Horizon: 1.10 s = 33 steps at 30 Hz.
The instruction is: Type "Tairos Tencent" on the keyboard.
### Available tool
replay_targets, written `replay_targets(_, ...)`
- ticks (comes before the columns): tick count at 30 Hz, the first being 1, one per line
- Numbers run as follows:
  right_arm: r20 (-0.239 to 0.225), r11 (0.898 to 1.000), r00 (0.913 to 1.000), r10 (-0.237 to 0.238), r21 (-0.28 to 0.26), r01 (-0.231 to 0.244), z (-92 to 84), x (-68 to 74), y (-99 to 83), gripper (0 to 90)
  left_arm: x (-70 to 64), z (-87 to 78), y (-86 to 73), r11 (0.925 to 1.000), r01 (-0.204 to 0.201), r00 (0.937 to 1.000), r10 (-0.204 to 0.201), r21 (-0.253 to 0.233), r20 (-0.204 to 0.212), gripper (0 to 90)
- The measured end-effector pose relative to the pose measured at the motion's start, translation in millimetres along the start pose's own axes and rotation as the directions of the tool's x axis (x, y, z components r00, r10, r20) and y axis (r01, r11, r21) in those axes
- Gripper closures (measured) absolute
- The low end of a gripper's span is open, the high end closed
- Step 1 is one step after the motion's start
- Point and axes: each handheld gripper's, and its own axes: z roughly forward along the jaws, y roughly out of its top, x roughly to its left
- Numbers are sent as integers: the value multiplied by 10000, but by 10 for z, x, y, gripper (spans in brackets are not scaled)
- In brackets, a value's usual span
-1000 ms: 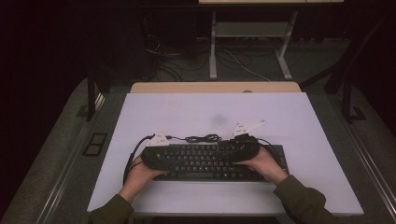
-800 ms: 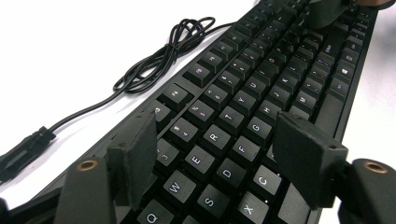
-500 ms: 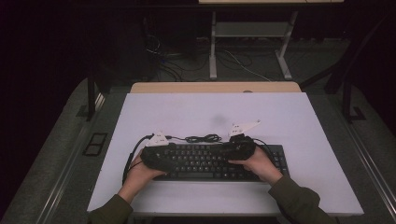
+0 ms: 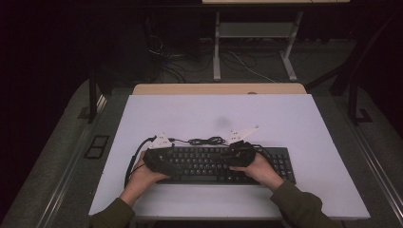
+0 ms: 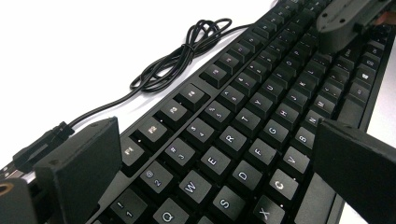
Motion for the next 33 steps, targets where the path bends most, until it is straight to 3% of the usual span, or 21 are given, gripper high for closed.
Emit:
replay_targets(18,-331,9966,9988,-359,729,383,222,145,-27,891,2,15,-8,10000,-21,10000,21,-5,10,5)
replay_targets(33,-313,9918,9978,-581,1120,613,341,212,-43,891,-5,3,-1,10000,-41,10000,41,-29,6,10)
